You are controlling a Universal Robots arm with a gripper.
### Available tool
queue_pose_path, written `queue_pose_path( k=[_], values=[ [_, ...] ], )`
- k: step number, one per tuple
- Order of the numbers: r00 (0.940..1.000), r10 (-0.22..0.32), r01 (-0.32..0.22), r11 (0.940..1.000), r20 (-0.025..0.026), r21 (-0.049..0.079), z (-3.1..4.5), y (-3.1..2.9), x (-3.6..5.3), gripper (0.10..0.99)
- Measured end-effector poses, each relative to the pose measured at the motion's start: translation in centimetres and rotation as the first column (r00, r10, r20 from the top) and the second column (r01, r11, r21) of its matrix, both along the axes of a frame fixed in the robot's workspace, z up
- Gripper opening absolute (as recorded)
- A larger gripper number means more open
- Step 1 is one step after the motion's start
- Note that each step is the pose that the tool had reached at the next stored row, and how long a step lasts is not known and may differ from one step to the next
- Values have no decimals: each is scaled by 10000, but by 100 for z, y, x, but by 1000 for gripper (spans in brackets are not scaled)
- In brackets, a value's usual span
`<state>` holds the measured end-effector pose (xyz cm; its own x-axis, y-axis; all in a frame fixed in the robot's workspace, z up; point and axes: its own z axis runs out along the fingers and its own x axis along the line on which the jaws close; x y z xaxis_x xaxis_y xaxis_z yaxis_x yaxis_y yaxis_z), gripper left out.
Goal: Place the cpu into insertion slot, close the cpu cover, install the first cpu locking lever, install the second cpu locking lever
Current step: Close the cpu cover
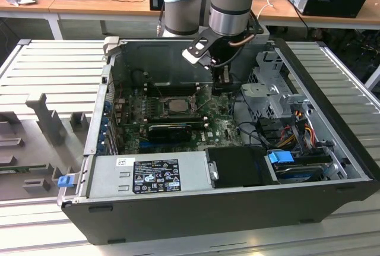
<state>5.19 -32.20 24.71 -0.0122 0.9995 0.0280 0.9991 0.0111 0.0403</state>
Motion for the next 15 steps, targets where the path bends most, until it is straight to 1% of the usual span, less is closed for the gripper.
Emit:
queue_pose_path(
  k=[5, 15],
  values=[
    [10000, -1, 1, 10000, 0, 0, 0, 0, -50, 106],
    [10000, 0, 0, 10000, 0, 0, 0, 0, -106, 106]
  ],
)
